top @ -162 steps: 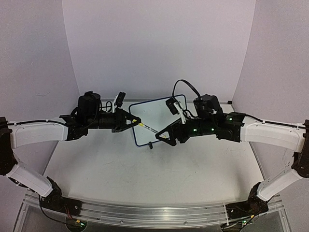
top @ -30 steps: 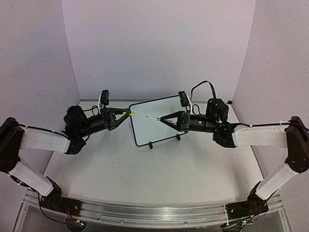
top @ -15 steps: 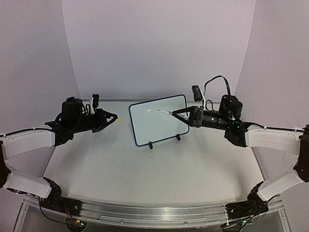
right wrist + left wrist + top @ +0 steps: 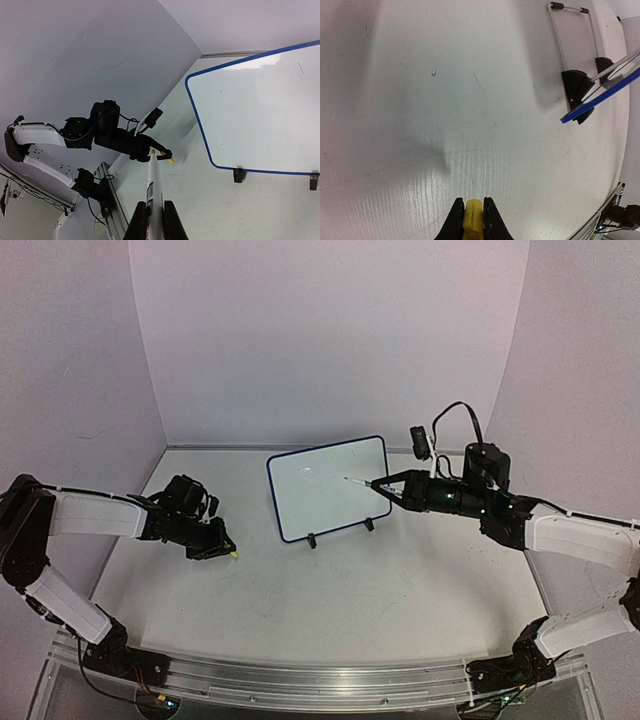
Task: Write a sentence on the whiteboard
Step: Place the pen cap at the center of the board.
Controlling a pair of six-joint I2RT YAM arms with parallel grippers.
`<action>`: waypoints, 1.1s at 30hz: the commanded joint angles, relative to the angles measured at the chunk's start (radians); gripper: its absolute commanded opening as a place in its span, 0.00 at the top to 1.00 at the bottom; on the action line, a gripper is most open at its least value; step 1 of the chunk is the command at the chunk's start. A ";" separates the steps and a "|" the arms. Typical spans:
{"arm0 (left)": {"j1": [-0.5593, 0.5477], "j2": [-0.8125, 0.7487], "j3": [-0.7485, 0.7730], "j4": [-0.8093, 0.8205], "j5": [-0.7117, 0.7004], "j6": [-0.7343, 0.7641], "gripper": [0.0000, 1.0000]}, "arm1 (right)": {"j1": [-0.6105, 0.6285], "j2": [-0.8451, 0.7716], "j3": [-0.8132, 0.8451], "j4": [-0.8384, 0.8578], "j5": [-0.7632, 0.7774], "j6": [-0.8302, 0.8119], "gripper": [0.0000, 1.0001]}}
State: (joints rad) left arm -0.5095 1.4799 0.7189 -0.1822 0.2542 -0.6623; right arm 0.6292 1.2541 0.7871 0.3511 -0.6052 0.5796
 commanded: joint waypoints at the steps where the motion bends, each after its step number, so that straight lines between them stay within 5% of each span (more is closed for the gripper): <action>1: -0.001 0.047 0.040 0.004 0.008 0.034 0.84 | 0.003 -0.008 -0.007 -0.004 0.046 -0.007 1.00; 22: -0.001 0.043 0.048 -0.052 -0.039 0.060 0.03 | 0.006 0.033 -0.008 -0.006 0.063 -0.009 1.00; 33: 0.002 -0.087 0.157 -0.226 -0.097 0.194 0.01 | 0.011 0.033 0.028 -0.034 0.044 -0.035 1.00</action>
State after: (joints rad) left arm -0.5098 1.4645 0.7584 -0.3202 0.1772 -0.5743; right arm 0.6310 1.2793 0.7826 0.3184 -0.5542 0.5737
